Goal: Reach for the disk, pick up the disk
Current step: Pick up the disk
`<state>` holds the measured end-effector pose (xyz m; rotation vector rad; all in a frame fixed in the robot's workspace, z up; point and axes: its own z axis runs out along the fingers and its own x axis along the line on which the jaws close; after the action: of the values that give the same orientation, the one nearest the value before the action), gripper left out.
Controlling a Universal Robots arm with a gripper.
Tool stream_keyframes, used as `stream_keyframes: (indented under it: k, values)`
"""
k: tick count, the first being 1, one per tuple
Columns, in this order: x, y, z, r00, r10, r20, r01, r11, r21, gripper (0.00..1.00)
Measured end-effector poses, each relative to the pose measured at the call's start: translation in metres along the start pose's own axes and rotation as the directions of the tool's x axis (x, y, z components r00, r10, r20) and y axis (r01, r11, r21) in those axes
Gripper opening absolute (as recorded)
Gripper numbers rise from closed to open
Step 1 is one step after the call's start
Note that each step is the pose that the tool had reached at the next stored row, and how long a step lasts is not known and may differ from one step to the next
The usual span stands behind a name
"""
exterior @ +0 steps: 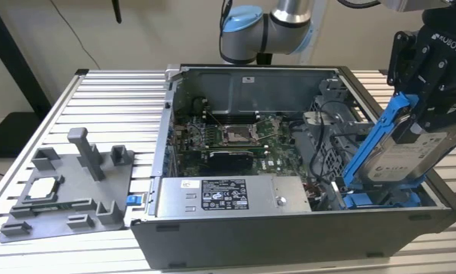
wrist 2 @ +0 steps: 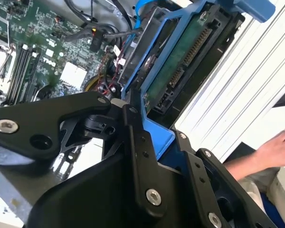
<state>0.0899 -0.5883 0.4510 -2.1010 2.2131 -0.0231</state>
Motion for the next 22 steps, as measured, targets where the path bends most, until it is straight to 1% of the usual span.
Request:
stream_keyframes:
  k: [3, 5, 15, 22]
  values:
    - [0.0039, 0.0001, 0.0029, 1.0000, -0.001, 0.0002, 0.001, 1.0000, 0.0000, 0.00]
    - [0.0051, 0.0001, 0.0040, 1.0000, -0.001, 0.0005, 0.001, 1.0000, 0.0003, 0.00]
    - [0.0067, 0.0003, 0.0086, 1.0000, -0.003, 0.0002, 0.003, 1.0000, 0.0009, 0.00]
    - [0.0068, 0.0004, 0.0091, 1.0000, -0.003, 0.0004, 0.003, 1.0000, 0.0009, 0.00]
